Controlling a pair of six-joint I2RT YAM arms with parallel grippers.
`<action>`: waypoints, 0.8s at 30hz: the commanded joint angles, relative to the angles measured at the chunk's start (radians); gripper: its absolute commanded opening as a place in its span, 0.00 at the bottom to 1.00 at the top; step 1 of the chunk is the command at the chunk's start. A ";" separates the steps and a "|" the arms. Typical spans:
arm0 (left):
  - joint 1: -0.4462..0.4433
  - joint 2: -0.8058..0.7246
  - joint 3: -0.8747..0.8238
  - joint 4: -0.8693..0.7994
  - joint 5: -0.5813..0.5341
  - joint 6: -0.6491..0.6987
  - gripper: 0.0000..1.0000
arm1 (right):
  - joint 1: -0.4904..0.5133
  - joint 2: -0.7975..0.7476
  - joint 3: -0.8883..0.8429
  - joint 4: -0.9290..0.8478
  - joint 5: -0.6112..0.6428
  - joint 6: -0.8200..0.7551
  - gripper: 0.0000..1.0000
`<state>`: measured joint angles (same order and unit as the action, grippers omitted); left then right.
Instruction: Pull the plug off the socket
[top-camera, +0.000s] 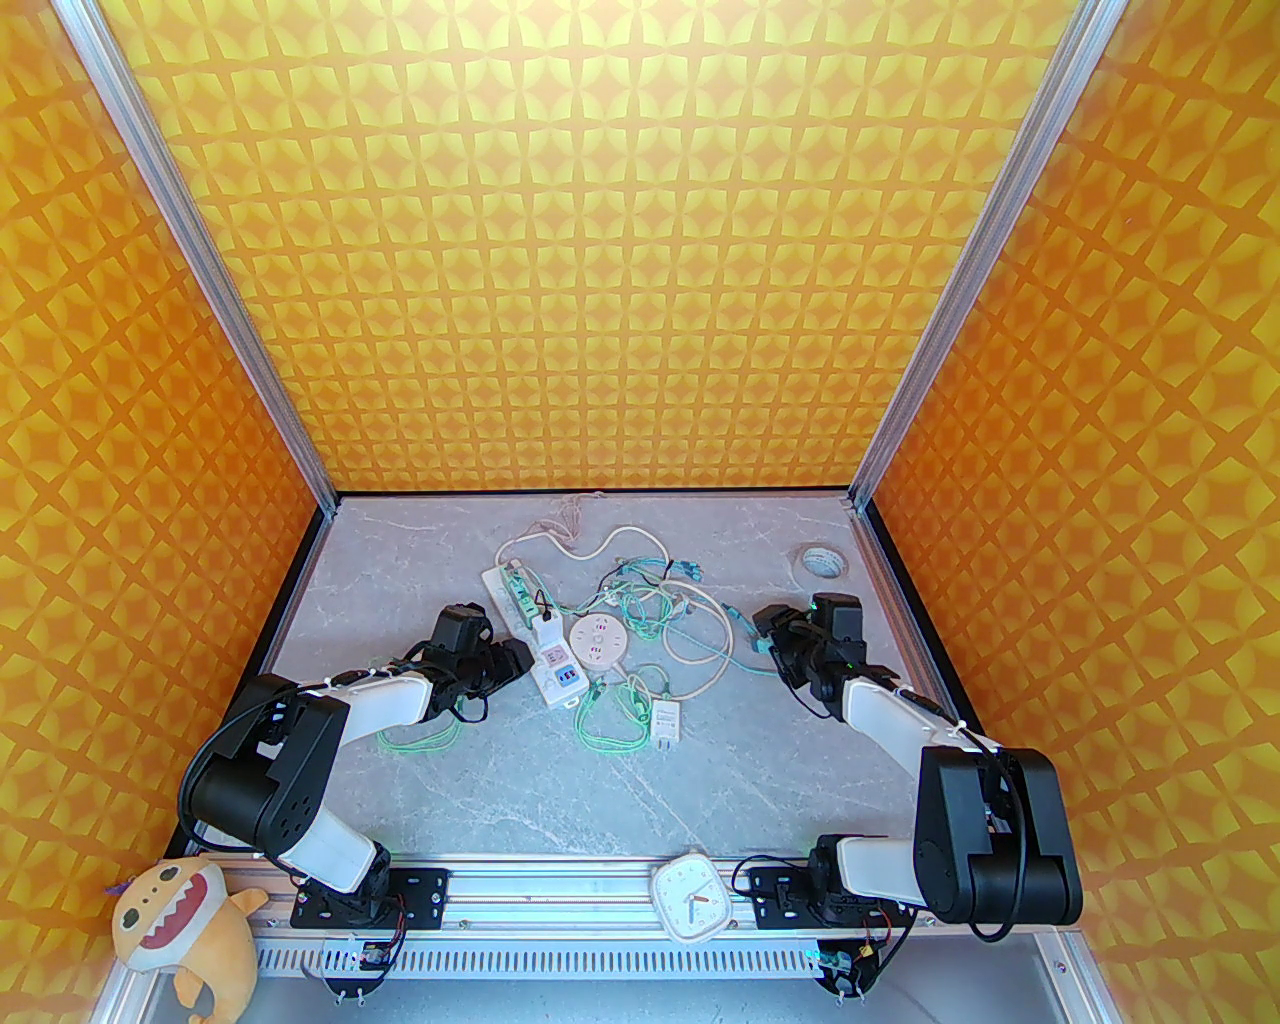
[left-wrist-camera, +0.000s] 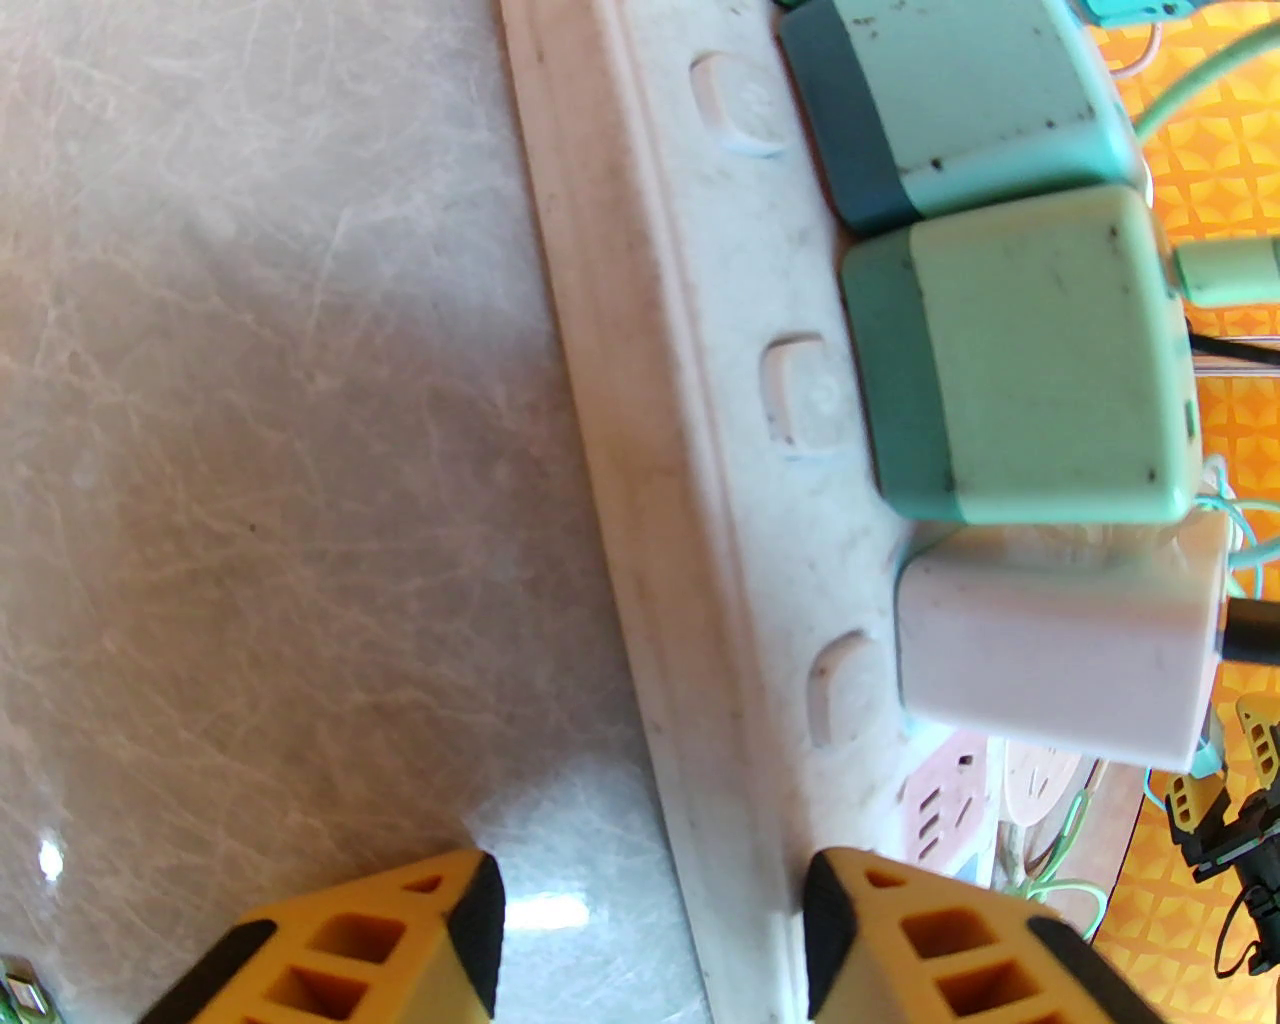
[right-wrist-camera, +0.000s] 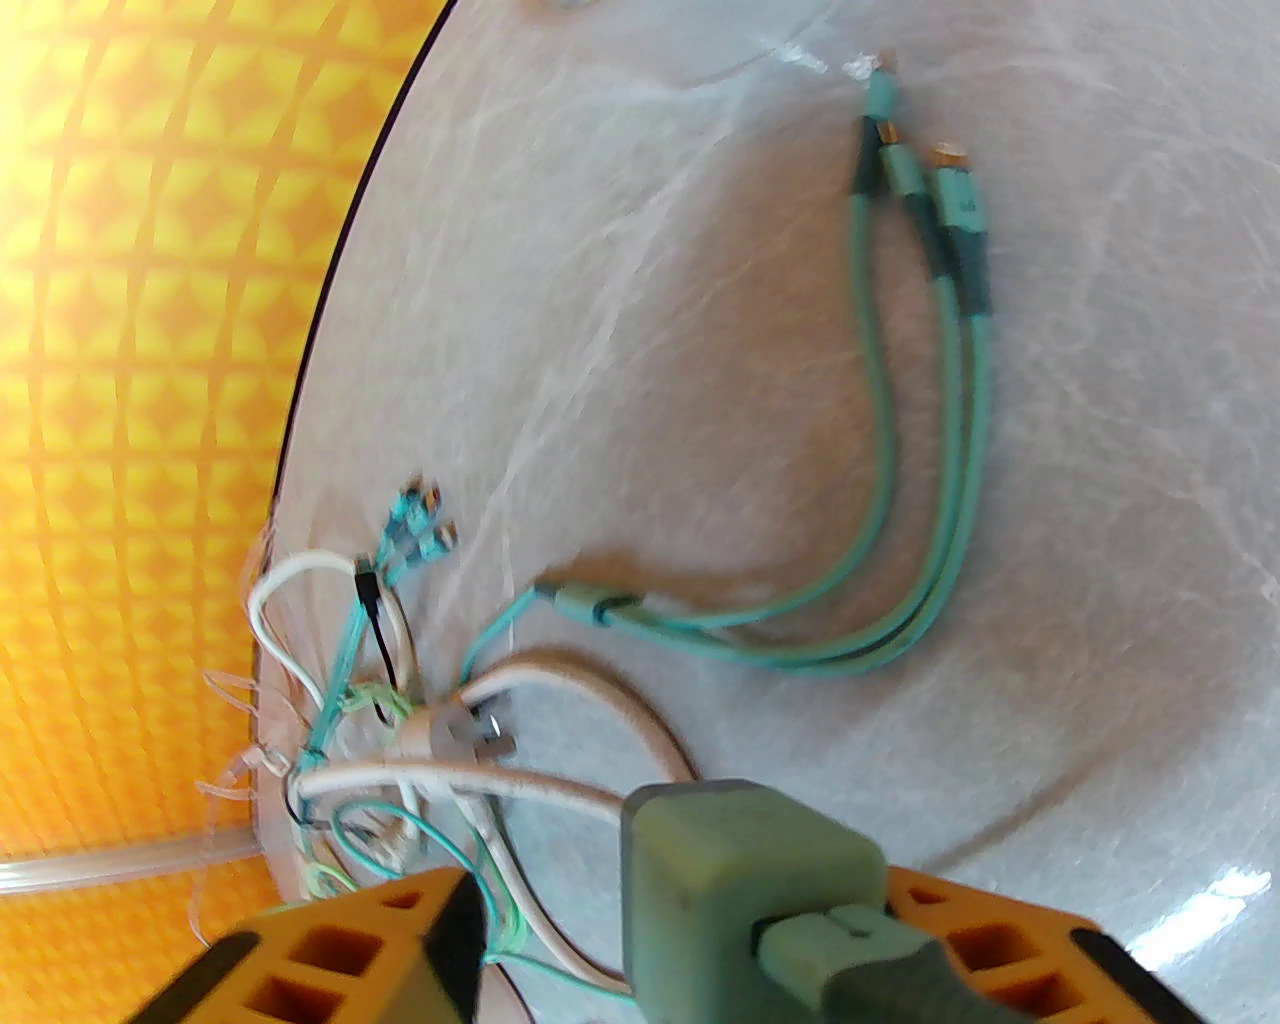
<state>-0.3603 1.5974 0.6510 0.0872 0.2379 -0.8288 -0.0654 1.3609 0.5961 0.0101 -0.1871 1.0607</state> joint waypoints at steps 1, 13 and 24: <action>-0.005 0.017 -0.029 -0.113 -0.048 0.025 0.53 | -0.007 -0.002 0.019 -0.040 0.045 0.000 0.79; -0.005 0.022 -0.023 -0.116 -0.048 0.025 0.54 | -0.007 0.102 0.129 -0.204 -0.162 0.045 0.94; -0.004 0.029 -0.017 -0.117 -0.048 0.028 0.53 | -0.007 0.117 0.186 -0.246 -0.288 0.036 0.95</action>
<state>-0.3603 1.5974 0.6510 0.0868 0.2379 -0.8288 -0.0681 1.4841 0.7448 -0.2035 -0.4278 1.1110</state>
